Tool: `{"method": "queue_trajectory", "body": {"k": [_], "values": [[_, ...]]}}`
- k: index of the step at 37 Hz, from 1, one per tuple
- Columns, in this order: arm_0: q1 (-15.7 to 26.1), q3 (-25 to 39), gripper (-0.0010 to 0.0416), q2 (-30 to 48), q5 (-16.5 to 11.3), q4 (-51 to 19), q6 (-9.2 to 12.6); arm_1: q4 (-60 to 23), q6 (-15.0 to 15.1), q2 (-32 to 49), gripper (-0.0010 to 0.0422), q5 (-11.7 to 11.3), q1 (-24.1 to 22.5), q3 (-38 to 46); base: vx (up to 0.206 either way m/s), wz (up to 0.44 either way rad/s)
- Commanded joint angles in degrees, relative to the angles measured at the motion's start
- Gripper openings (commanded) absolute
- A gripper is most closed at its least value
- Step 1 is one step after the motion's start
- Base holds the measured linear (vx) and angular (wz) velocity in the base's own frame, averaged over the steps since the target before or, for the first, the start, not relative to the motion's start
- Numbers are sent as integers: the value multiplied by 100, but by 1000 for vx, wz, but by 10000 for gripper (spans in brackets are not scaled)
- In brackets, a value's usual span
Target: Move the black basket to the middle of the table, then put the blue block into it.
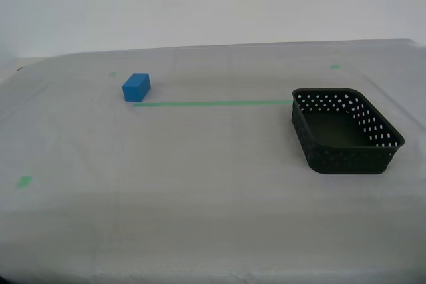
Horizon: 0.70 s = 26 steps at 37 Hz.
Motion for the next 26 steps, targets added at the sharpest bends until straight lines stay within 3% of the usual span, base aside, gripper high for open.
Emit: {"method": "queue_trajectory", "body": {"k": [1, 26], "values": [[2, 4, 0, -2, -7, 4, -2, 7, 9, -2, 0, -4, -2, 2, 0, 0], [2, 4, 0, -2, -7, 4, -2, 7, 9, -2, 0, -4, 0, 2, 0, 0]]}}
